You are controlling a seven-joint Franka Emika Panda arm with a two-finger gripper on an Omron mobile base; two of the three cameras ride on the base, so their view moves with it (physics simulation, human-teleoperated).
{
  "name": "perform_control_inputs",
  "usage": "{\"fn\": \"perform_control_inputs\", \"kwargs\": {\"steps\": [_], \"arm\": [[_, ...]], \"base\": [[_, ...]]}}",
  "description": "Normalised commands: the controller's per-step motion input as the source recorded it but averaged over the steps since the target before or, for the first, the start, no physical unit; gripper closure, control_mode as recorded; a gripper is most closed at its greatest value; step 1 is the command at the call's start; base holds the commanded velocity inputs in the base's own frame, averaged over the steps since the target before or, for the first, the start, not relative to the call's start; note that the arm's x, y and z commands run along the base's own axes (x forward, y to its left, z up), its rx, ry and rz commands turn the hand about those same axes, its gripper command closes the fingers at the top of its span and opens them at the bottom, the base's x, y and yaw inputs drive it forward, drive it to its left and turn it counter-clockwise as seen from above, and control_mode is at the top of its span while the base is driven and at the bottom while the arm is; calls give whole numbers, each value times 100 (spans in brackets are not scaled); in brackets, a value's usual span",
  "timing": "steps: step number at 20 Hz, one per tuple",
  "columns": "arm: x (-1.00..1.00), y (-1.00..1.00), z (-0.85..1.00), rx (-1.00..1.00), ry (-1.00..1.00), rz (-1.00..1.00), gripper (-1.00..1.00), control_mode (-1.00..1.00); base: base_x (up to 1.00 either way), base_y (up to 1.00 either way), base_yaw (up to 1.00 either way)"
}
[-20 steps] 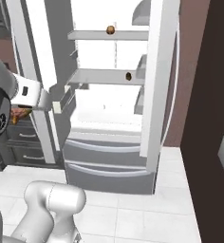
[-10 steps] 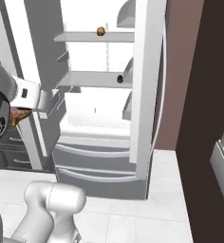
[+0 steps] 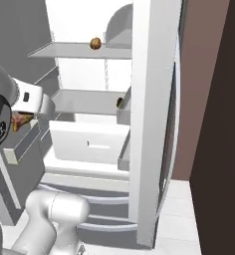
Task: Transport the chicken drumstick and tomato to the fridge. Place the chicken drumstick on the rack containing meat and place the tomato on the rack containing the vegetable, ensuring meats and vegetables are on different racks.
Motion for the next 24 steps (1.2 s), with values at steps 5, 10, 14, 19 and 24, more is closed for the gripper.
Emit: {"fn": "perform_control_inputs", "kwargs": {"steps": [5,10,14,19,24], "arm": [[0,0,0,0,0,0,100,100],[0,0,0,0,0,0,100,100],[0,0,0,0,0,0,100,100],[0,0,0,0,0,0,100,100],[0,0,0,0,0,0,100,100]], "base": [[100,-1,3],[100,-22,5],[100,-24,8],[90,-16,12],[54,-2,3]]}}
